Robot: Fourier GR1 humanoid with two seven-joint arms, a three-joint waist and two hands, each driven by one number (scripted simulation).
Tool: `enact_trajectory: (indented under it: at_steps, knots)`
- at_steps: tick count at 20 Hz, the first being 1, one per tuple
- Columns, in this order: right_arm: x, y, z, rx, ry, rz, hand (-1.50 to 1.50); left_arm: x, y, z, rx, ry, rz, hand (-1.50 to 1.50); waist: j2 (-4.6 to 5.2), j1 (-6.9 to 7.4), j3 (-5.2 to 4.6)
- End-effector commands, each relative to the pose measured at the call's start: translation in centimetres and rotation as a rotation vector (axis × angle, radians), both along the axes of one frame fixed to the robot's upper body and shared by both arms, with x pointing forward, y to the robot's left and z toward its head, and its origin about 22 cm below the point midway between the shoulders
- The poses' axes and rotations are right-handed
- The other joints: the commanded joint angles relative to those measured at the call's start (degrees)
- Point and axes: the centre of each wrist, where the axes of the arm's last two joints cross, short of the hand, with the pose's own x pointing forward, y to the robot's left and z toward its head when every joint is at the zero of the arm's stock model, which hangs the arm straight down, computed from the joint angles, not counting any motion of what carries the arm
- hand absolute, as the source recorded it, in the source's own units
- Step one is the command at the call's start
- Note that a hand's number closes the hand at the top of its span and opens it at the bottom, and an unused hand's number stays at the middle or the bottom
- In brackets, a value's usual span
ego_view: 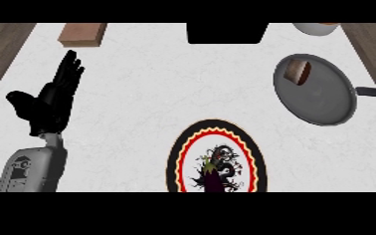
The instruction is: Pick the cupcake from the plate and place it in the pan
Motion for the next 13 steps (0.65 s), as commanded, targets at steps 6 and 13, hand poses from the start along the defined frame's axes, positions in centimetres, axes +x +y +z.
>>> enact_trajectory:
  at_steps: [6, 13]
  knots:
    - [-6.8, -4.7, 0.9, 0.089, -0.064, 0.135, -1.5, -0.3, 0.0, 0.2, 0.002, 0.014, 0.015, 0.0, -0.39, -0.92, -0.03]
    - [-8.5, -5.0, 1.3, -0.009, -0.021, 0.155, -1.5, -0.3, -0.9, -0.4, -0.001, 0.003, 0.031, 0.0, -0.5, -1.5, -0.19]
